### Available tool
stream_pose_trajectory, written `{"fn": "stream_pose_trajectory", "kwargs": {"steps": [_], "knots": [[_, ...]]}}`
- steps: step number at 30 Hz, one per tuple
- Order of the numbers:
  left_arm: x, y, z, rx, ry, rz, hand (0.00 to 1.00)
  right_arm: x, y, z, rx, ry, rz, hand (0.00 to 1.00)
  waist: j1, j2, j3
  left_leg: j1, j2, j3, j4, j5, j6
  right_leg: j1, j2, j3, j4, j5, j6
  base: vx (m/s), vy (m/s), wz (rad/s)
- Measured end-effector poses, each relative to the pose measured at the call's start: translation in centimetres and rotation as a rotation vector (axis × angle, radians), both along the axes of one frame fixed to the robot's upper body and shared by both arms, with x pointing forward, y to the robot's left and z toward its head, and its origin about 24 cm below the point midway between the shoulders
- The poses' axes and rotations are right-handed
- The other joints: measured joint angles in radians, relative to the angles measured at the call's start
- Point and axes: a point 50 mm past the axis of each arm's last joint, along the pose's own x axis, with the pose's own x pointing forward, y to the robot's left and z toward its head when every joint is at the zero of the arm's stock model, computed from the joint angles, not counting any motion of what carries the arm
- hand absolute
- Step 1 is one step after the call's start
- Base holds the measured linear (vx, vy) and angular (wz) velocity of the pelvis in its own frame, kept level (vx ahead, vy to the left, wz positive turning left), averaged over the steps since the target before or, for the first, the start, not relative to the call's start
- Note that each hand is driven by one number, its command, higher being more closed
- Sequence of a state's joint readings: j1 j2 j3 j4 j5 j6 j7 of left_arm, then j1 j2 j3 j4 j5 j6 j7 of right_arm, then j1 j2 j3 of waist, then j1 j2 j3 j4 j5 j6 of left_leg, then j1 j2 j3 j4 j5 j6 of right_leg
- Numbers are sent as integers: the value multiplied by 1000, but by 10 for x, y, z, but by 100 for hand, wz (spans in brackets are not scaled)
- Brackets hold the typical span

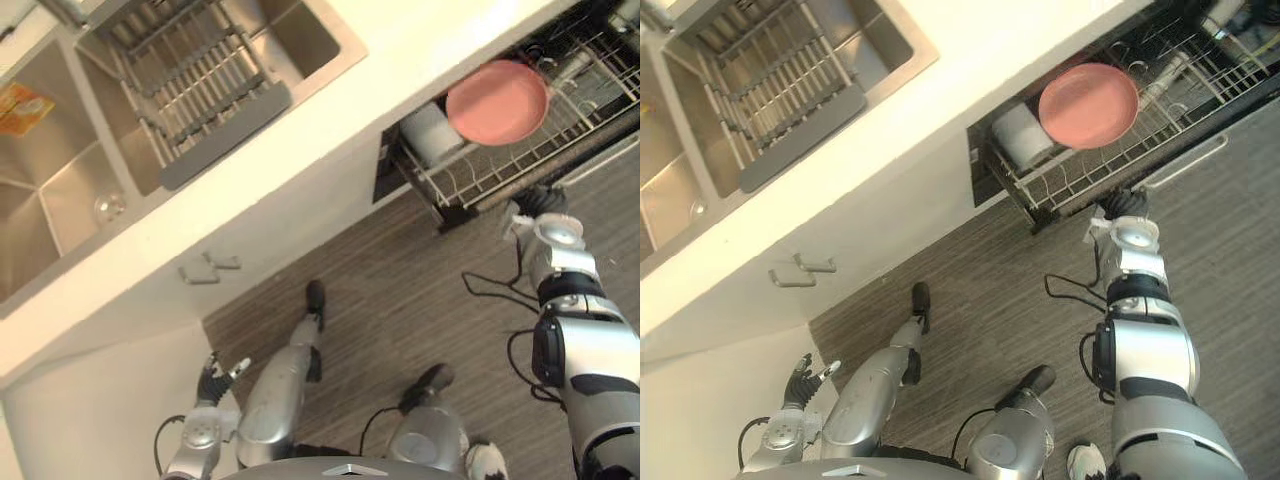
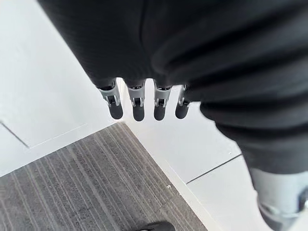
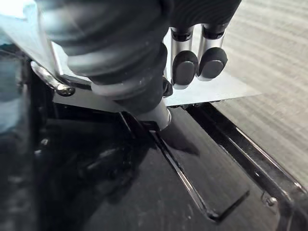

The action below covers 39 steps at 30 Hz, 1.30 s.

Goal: Walk over to the sink, pick up the cup, carry it to the dishwasher, place the cup inside the dishwasher, then close the dishwasher door

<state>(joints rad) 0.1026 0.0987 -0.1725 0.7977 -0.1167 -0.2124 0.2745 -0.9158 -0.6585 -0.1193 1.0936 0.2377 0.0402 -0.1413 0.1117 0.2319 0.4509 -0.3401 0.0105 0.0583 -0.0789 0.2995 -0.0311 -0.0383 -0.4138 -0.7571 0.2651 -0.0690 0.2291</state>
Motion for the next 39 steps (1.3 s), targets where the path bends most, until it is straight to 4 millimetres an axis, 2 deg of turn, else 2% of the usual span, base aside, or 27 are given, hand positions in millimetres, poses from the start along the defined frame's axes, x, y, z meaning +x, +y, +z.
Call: {"fn": "stream_pose_trajectory", "kwargs": {"steps": [4,5,6,8,9,13,16,18,19,21,22,23,24,25,27,28,29,30,31,32,33,34,35,36,37,38,39], "knots": [[-3,-1,-1,-47,-8,-4,0,11,5,35,-131,-17,-1,100,46,6,-2,0,-17,-45,1,17,9,31,-16,-53,46,-39,12,58,-99,39],[-4,-1,-1,-55,-9,-1,0,12,7,39,-144,-22,3,100,47,6,-2,0,-19,-55,1,18,9,39,-16,-62,46,-43,12,117,-123,46],[-6,-2,-2,-74,-8,-7,0,17,14,48,-181,-32,35,0,52,6,-2,2,-22,-61,1,18,9,53,-15,-79,47,-49,11,104,-98,28],[-8,-3,-2,-90,-4,-20,0,24,26,59,-226,-41,103,0,74,6,-2,14,-23,-61,1,18,9,71,-12,-84,42,-54,8,107,-106,16],[-8,-3,-2,-102,-9,-28,0,26,29,54,-223,-14,116,0,86,6,-2,22,-22,-61,1,18,9,85,-4,-88,33,-55,6,85,-98,12],[-9,-5,-1,-141,-33,-68,0,30,42,38,-203,18,216,0,90,5,-1,28,-10,-61,1,18,8,108,24,-102,8,-57,3,36,-81,7],[-8,-2,0,-144,-42,-67,0,24,47,20,-161,-21,287,0,94,-15,-3,30,9,-58,1,13,1,108,49,-94,-12,-57,0,-26,-38,-6],[-13,7,-3,-119,-18,-56,0,11,59,-30,-102,16,344,0,90,-71,-18,32,18,-48,1,6,-8,108,61,-81,-26,-55,-2,-12,-35,-13],[-15,11,-4,-111,-9,-52,0,5,62,-47,-74,43,348,0,90,-88,-25,32,19,-45,0,5,-9,109,65,-78,-34,-53,-3,10,-41,-13],[-21,24,-7,-89,19,-6,0,-32,71,-124,98,166,327,0,77,-156,-47,46,15,-38,1,-5,-11,135,78,-76,-79,-34,-3,29,-32,-6],[-23,27,-8,-83,27,9,0,-45,74,-144,139,200,315,0,71,-172,-55,48,13,-38,1,-8,-10,141,80,-76,-89,-28,-1,40,-19,1],[-27,35,-10,-69,41,39,0,-73,81,-182,224,283,289,0,56,-208,-75,48,7,-36,1,-16,-9,145,81,-72,-103,-24,-6,31,-11,1],[-29,38,-10,-64,47,53,0,-88,85,-200,274,323,269,0,49,-222,-82,51,6,-34,1,-23,-9,146,81,-69,-104,-19,-13,53,2,-1],[-34,44,-13,-53,69,81,0,-137,91,-245,384,448,191,0,25,-244,-95,74,5,-35,0,-46,-3,157,77,-39,-84,3,-55,51,15,0],[-38,47,-14,-45,81,104,0,-170,96,-269,441,539,140,0,11,-253,-102,99,5,-33,-1,-60,0,164,63,-16,-36,17,-79,62,37,10],[-41,50,-14,-36,92,129,0,-199,102,-286,492,609,99,0,-7,-259,-107,124,8,-34,-6,-68,3,167,44,-2,37,34,-105,83,56,32],[-43,52,-15,-27,104,140,0,-221,108,-296,537,646,60,0,-21,-265,-112,148,11,-33,-5,-80,8,154,22,34,129,62,-145,81,55,39],[-45,52,-16,-22,111,141,0,-230,111,-300,556,661,43,0,-25,-268,-116,161,12,-33,-5,-89,9,139,12,68,181,86,-181,107,74,40],[-47,51,-17,-14,127,137,0,-239,114,-304,582,674,17,0,-31,-270,-121,177,15,-34,-5,-106,18,110,8,142,251,133,-237,106,71,53],[-49,50,-19,-10,149,133,0,-250,117,-308,620,676,-34,0,-41,-255,-131,185,24,-47,-5,-117,29,59,45,275,325,118,-232,93,22,91],[-46,52,-19,5,154,137,0,-254,119,-310,624,685,-55,0,-62,-262,-136,190,32,-99,-5,-123,39,34,144,369,346,-34,-198,46,-34,102],[-44,52,-19,10,161,137,0,-254,120,-310,618,686,-52,0,-69,-261,-136,194,31,-125,-6,-122,41,28,196,397,337,-88,-188,3,-103,123],[-40,51,-20,13,182,122,0,-259,122,-310,613,682,-60,0,-78,-263,-137,209,22,-166,-6,-124,47,28,285,432,283,-169,-197,-16,-133,120],[-36,51,-20,20,193,113,0,-265,122,-311,600,673,-71,0,-82,-265,-137,228,6,-184,-7,-142,67,34,352,449,192,-209,-212,-24,-147,121],[-34,52,-20,20,199,119,0,-266,122,-311,591,672,-70,0,-88,-268,-138,230,-10,-190,-7,-164,70,35,376,456,129,-219,-224,-73,-145,121],[-32,61,-18,32,197,159,0,-275,130,-314,621,682,-81,0,-98,-342,-172,209,-92,-144,46,-231,92,14,360,498,2,-215,-274,-94,-92,168],[-26,61,-17,15,186,193,0,-290,129,-316,642,686,-111,0,-126,-349,-192,124,-94,-13,388,-307,130,4,300,424,59,-206,-247,-93,-63,155]]}}
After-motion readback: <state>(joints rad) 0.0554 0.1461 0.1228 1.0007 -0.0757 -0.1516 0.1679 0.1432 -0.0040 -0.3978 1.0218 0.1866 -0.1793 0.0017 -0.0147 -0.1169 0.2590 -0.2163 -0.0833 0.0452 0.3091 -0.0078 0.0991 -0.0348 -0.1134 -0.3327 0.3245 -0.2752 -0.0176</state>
